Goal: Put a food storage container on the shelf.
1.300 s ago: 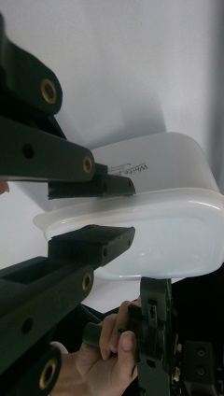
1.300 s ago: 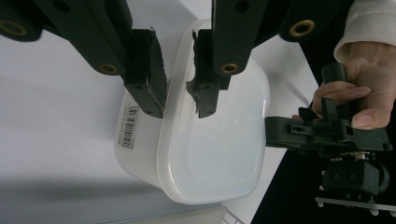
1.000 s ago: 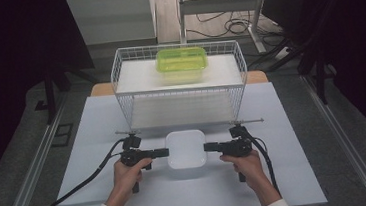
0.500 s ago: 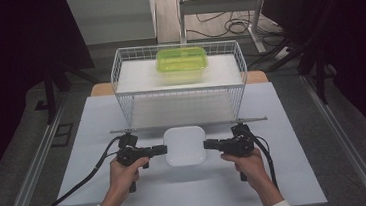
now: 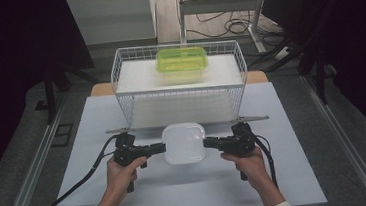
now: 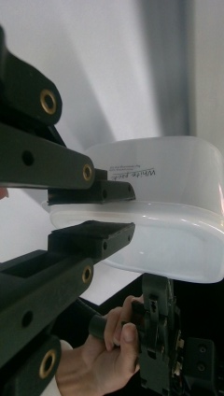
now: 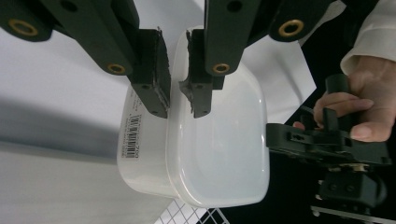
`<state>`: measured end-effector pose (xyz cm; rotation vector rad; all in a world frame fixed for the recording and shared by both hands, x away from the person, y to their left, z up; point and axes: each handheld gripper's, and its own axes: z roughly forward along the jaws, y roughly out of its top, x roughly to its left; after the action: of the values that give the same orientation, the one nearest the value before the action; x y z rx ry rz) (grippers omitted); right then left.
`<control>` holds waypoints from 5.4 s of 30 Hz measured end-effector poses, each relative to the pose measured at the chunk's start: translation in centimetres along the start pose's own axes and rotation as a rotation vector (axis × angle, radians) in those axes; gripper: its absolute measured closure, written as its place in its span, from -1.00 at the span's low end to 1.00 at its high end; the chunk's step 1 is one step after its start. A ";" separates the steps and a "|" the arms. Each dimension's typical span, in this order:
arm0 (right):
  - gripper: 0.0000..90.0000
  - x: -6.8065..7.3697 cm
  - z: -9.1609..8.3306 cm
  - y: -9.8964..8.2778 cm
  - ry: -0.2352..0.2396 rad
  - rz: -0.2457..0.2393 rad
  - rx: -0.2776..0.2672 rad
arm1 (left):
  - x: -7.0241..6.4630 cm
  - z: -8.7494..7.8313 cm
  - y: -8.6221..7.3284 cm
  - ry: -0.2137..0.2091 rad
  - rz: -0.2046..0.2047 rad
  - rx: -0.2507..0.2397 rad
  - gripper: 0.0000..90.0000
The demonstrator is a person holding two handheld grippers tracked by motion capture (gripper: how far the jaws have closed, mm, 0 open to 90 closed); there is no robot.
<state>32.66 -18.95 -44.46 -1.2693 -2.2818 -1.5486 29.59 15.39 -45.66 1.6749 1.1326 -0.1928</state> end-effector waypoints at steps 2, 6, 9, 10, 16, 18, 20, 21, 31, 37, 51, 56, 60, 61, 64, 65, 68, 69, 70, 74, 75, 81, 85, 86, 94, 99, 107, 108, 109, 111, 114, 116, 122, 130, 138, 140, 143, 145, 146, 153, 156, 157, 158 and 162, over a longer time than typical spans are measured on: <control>0.74 0.2 -0.3 0.1 0.003 -0.009 -0.011 | -0.5 -0.3 0.2 -0.004 0.011 -0.010 0.77; 0.74 0.5 -0.8 0.3 0.017 -0.032 -0.029 | -0.7 -0.6 0.3 -0.017 0.015 -0.019 0.77; 0.74 0.7 -0.9 0.5 0.014 -0.049 -0.035 | -1.1 -0.7 0.6 -0.005 0.035 -0.021 0.77; 0.74 0.7 -1.0 0.5 0.014 -0.048 -0.037 | -1.3 -0.7 0.7 0.001 0.043 -0.021 0.77; 0.74 1.0 -1.3 0.7 0.015 -0.068 -0.048 | -1.6 -1.0 0.9 0.001 0.067 -0.030 0.78; 0.74 1.2 -1.4 0.8 0.013 -0.075 -0.049 | -1.7 -1.1 0.9 -0.001 0.073 -0.035 0.78; 0.74 1.4 -1.6 0.9 0.011 -0.084 -0.051 | -1.8 -1.2 0.9 -0.009 0.075 -0.040 0.78; 0.74 1.5 -1.6 0.9 0.011 -0.091 -0.056 | -1.8 -1.3 1.0 -0.010 0.075 -0.042 0.78; 0.74 2.4 -2.1 1.3 0.010 -0.124 -0.066 | -2.1 -1.9 1.5 -0.025 0.101 -0.049 0.78; 0.74 2.9 -2.7 1.9 0.012 -0.142 -0.086 | -2.4 -2.2 2.1 -0.027 0.111 -0.062 0.78; 0.74 3.9 -3.9 4.7 0.030 -0.174 -0.136 | -3.8 -3.4 5.2 -0.033 0.158 -0.084 0.77; 0.74 4.2 -4.1 5.4 0.027 -0.184 -0.138 | -3.9 -3.6 5.7 -0.040 0.160 -0.090 0.77; 0.74 4.4 -4.3 5.9 0.024 -0.196 -0.141 | -4.3 -3.8 6.2 -0.033 0.172 -0.097 0.77; 0.74 4.5 -4.3 6.0 0.021 -0.197 -0.139 | -4.3 -3.9 6.3 -0.032 0.176 -0.099 0.77; 0.74 4.6 -4.4 6.3 0.021 -0.210 -0.143 | -4.4 -4.0 6.6 -0.036 0.179 -0.106 0.77; 0.74 4.6 -4.5 6.5 0.023 -0.213 -0.146 | -4.4 -4.0 6.7 -0.039 0.178 -0.109 0.77; 0.74 4.8 -4.5 6.9 0.021 -0.224 -0.150 | -4.5 -4.1 7.3 -0.033 0.186 -0.114 0.77; 0.74 4.8 -4.6 7.1 0.020 -0.229 -0.151 | -4.7 -4.2 7.5 -0.029 0.191 -0.116 0.77; 0.74 4.8 -4.6 7.3 0.018 -0.231 -0.153 | -4.8 -4.3 7.7 -0.027 0.197 -0.117 0.77; 0.74 5.1 -4.9 8.2 0.014 -0.245 -0.167 | -5.3 -4.6 8.9 -0.023 0.214 -0.125 0.77; 0.74 5.1 -5.0 8.5 0.013 -0.247 -0.171 | -5.4 -4.7 9.2 -0.024 0.217 -0.127 0.77; 0.74 5.1 -5.5 10.4 0.016 -0.250 -0.184 | -5.8 -5.0 11.3 -0.031 0.231 -0.138 0.77; 0.74 5.1 -5.7 12.2 0.021 -0.252 -0.190 | -6.3 -5.5 13.0 -0.031 0.244 -0.149 0.78; 0.74 5.1 -5.7 12.5 0.022 -0.252 -0.190 | -6.3 -5.5 13.4 -0.032 0.245 -0.151 0.78; 0.75 4.8 -5.7 15.0 0.050 -0.241 -0.220 | -5.9 -5.7 15.8 -0.036 0.239 -0.164 0.78; 0.75 4.7 -5.6 16.1 0.052 -0.239 -0.229 | -6.0 -5.9 16.9 -0.027 0.251 -0.169 0.78; 0.76 4.5 -5.8 17.9 0.053 -0.231 -0.234 | -5.6 -5.6 19.0 -0.039 0.253 -0.164 0.78; 0.76 4.5 -5.8 18.1 0.054 -0.227 -0.234 | -5.6 -5.6 19.2 -0.040 0.253 -0.164 0.78; 0.76 4.4 -5.8 18.3 0.056 -0.225 -0.234 | -5.5 -5.5 19.4 -0.041 0.252 -0.164 0.78; 0.76 4.3 -5.8 18.8 0.054 -0.224 -0.230 | -5.3 -5.4 19.9 -0.042 0.247 -0.160 0.78; 0.76 4.0 -5.8 19.7 0.050 -0.219 -0.223 | -4.9 -5.1 20.8 -0.045 0.235 -0.156 0.78; 0.76 3.8 -5.7 20.4 0.049 -0.214 -0.215 | -4.6 -4.9 21.5 -0.046 0.230 -0.154 0.77; 0.77 2.8 -5.0 22.3 0.043 -0.183 -0.201 | -3.8 -4.3 23.2 -0.025 0.212 -0.149 0.77; 0.77 1.1 -3.6 23.6 0.041 -0.134 -0.174 | -2.4 -3.4 24.3 -0.010 0.178 -0.129 0.77; 0.77 0.1 -2.9 24.2 0.040 -0.085 -0.153 | -1.6 -2.8 25.0 -0.005 0.142 -0.119 0.77; 0.77 -0.1 -2.8 24.3 0.036 -0.081 -0.149 | -1.4 -2.7 25.1 -0.008 0.138 -0.112 0.77; 0.77 -0.3 -2.6 24.5 0.033 -0.061 -0.133 | -1.0 -2.4 25.2 -0.011 0.121 -0.097 0.77; 0.77 -0.5 -2.5 24.6 0.029 -0.052 -0.128 | -0.8 -2.2 25.4 -0.017 0.105 -0.090 0.77; 0.77 -0.6 -2.5 24.6 0.028 -0.045 -0.127 | -0.6 -2.1 25.5 -0.022 0.090 -0.090 0.77; 0.77 -1.6 -2.2 25.0 0.055 0.015 -0.140 | 0.1 -1.9 26.1 -0.063 0.015 -0.077 0.77; 0.75 -2.4 -2.0 25.1 0.074 0.064 -0.144 | 0.7 -1.7 26.6 -0.097 -0.032 -0.069 0.79; 0.75 -2.6 -1.9 25.2 0.085 0.085 -0.145 | 0.9 -1.7 26.7 -0.105 -0.054 -0.069 0.79; 0.75 -2.9 -1.8 25.2 0.098 0.101 -0.150 | 1.1 -1.7 26.9 -0.114 -0.074 -0.067 0.79; 0.74 -3.6 -1.6 25.4 0.133 0.173 -0.151 | 1.9 -1.4 27.5 -0.148 -0.144 -0.061 0.79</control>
<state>51.80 -18.94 -27.22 -1.3156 -1.9523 -1.7137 50.63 17.80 -28.02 1.5015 1.1360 -0.3640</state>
